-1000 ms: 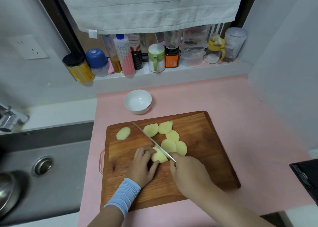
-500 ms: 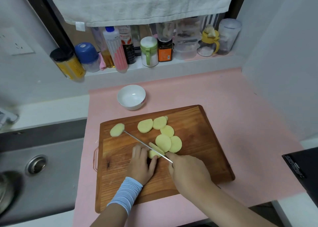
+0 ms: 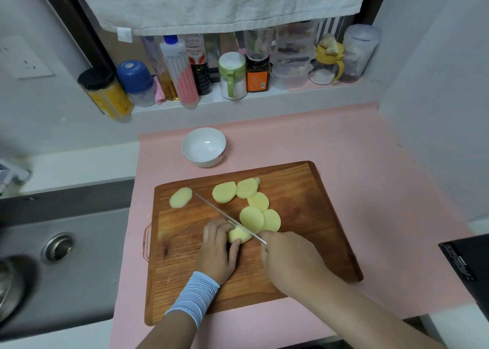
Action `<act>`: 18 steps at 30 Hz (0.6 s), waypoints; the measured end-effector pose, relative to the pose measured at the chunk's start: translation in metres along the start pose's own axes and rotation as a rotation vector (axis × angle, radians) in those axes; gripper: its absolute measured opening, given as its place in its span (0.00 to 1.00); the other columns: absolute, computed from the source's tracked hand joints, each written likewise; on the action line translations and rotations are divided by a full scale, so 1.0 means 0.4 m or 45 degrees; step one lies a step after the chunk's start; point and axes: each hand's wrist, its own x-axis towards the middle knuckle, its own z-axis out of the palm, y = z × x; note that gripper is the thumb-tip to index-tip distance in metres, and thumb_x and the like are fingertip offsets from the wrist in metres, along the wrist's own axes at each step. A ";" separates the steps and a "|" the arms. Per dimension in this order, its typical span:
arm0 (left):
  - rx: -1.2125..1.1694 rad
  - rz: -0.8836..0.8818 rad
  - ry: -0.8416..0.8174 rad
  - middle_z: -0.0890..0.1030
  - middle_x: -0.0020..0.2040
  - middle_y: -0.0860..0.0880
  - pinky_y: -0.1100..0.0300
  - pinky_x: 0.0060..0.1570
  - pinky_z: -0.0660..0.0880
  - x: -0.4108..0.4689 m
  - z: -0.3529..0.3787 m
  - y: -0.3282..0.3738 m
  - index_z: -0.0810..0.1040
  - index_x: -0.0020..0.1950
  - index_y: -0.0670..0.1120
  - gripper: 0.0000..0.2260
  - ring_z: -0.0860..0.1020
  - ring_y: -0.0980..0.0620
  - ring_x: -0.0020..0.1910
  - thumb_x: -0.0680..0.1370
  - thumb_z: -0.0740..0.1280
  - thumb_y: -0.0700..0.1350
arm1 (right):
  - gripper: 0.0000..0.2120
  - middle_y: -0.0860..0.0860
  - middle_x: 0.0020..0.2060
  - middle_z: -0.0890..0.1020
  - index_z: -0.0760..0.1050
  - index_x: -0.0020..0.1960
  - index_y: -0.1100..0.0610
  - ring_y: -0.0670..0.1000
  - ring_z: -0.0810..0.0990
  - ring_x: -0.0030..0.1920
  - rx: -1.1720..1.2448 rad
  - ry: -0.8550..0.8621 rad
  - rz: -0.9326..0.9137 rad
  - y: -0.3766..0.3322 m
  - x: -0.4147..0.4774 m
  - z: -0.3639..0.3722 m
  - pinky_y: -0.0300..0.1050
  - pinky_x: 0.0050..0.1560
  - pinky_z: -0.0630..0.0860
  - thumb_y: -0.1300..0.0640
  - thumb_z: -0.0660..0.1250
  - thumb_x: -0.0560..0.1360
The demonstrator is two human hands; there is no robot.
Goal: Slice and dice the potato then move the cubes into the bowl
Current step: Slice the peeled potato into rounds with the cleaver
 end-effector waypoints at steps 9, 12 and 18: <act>0.014 -0.023 -0.021 0.72 0.58 0.47 0.62 0.66 0.63 0.001 0.000 0.002 0.70 0.58 0.45 0.11 0.70 0.47 0.59 0.78 0.64 0.48 | 0.08 0.46 0.36 0.72 0.67 0.45 0.50 0.52 0.75 0.40 0.011 -0.164 0.045 -0.003 0.036 -0.037 0.43 0.35 0.66 0.55 0.57 0.83; 0.009 -0.046 -0.026 0.72 0.58 0.47 0.63 0.65 0.63 0.000 0.001 -0.001 0.70 0.58 0.45 0.11 0.71 0.47 0.59 0.78 0.64 0.48 | 0.07 0.47 0.39 0.74 0.68 0.46 0.50 0.52 0.76 0.42 0.012 -0.225 0.061 -0.015 0.055 -0.040 0.43 0.35 0.67 0.56 0.58 0.83; -0.005 -0.057 -0.045 0.71 0.59 0.48 0.64 0.64 0.63 0.000 0.000 -0.002 0.69 0.58 0.47 0.11 0.70 0.49 0.59 0.78 0.64 0.49 | 0.04 0.50 0.44 0.76 0.69 0.49 0.52 0.53 0.79 0.46 0.030 -0.298 0.089 -0.005 0.054 -0.042 0.43 0.40 0.70 0.56 0.59 0.83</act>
